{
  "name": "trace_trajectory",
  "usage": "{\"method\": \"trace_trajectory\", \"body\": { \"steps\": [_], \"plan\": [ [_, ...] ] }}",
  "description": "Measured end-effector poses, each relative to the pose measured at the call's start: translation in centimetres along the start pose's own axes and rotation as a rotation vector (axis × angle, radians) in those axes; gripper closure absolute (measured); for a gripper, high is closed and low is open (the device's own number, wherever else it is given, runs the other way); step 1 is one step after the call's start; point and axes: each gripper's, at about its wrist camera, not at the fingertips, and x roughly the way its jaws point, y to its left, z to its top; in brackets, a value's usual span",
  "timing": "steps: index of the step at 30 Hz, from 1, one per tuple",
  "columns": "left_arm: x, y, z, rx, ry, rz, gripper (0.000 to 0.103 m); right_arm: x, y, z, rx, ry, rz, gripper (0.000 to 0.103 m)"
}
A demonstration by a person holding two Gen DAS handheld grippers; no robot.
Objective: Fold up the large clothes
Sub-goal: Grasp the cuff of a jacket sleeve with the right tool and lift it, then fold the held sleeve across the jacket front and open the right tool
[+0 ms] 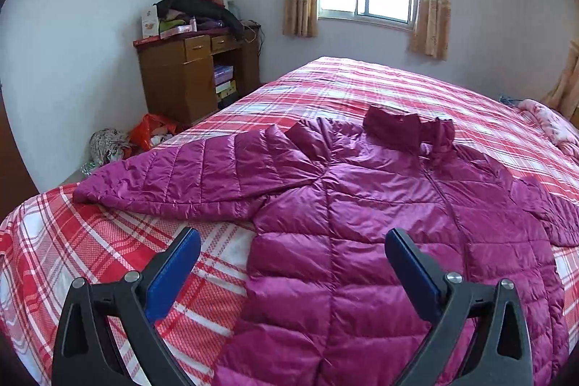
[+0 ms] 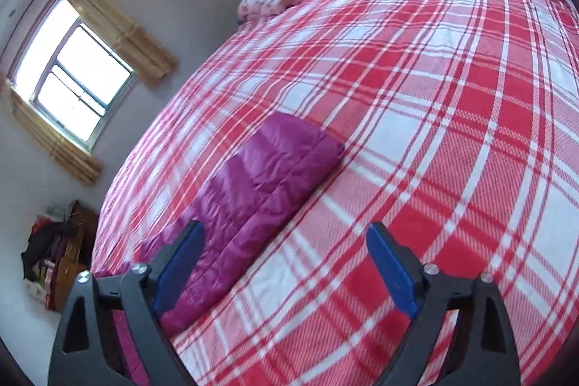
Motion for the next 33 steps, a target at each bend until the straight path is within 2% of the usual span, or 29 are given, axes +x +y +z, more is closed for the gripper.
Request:
{"method": "trace_trajectory", "body": {
  "steps": [3,6,10,11,13,14,16,21,23,27,30,33],
  "plan": [
    [3.0,1.5,0.5,-0.065,0.058,0.006,0.001,2.9,0.4,1.1,-0.009,0.011,-0.113,0.016],
    [5.0,2.4,0.0,-0.126,0.095,-0.025,0.001,4.9,1.0,1.6,-0.001,0.009,-0.162,0.016],
    [6.8,2.1,-1.4,-0.133,0.103,-0.025,0.001,6.0,2.3,1.7,-0.036,-0.019,-0.228,0.018],
    [7.3,1.9,-1.8,-0.128,0.118,-0.016,0.001,6.4,2.4,1.7,-0.056,-0.025,-0.248,0.021],
    [8.3,1.7,-2.3,-0.138,0.178,-0.025,0.001,7.0,3.2,1.3,-0.137,-0.02,-0.307,0.049],
    [8.3,1.6,-2.3,-0.141,0.171,-0.023,0.001,7.4,3.2,1.3,-0.152,-0.011,-0.304,0.054],
    [8.0,1.2,-2.2,-0.131,0.152,-0.034,0.001,7.5,2.9,1.4,-0.142,0.0,-0.276,0.07],
    [7.5,0.5,-2.1,-0.096,0.133,-0.035,0.001,8.0,2.5,1.7,-0.148,0.022,-0.233,0.089],
    [7.2,0.6,-2.0,-0.107,0.121,-0.038,0.001,7.6,3.1,1.8,-0.164,0.024,-0.226,0.091],
    [6.7,1.2,-1.7,-0.159,0.114,-0.085,0.001,4.6,5.5,2.3,-0.216,-0.029,-0.179,0.091],
    [5.8,1.0,-1.5,-0.153,0.089,-0.108,0.001,1.9,9.3,1.6,-0.316,-0.047,-0.131,0.091],
    [4.6,0.5,-1.1,-0.1,0.029,-0.076,0.001,-1.1,13.9,-0.3,-0.408,-0.07,-0.042,0.091]
  ]
}}
